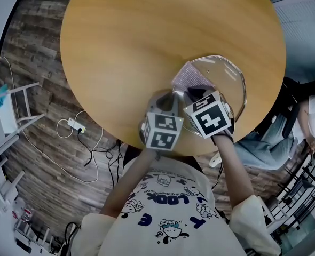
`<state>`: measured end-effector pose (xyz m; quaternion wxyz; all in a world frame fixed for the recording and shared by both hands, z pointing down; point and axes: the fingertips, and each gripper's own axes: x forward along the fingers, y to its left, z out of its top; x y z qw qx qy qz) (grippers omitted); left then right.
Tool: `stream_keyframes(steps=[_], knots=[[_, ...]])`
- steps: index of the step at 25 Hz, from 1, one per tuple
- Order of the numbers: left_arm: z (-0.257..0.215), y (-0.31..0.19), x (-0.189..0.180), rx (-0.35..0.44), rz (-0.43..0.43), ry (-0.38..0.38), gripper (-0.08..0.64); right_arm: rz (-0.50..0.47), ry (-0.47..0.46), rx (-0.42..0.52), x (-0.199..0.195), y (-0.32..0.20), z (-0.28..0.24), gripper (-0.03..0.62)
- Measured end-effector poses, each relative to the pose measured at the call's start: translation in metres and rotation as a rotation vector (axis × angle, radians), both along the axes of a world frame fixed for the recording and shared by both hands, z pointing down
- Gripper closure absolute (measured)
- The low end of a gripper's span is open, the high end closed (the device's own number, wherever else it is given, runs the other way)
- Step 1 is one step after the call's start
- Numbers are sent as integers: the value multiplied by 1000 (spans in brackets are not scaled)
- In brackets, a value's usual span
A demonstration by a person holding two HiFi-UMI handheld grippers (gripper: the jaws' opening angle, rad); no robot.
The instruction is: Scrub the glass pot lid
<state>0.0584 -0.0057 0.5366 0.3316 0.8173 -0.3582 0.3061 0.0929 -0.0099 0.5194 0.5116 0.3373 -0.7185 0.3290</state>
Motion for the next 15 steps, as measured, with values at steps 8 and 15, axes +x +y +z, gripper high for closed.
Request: stream_keyframes(steps=[8, 15], knots=[[-1, 3, 1, 3, 11, -12, 525, -16, 19, -4, 2, -4, 0, 546], [1, 1, 1, 4, 7, -15, 525, -26, 35, 0, 5, -15, 3, 546]])
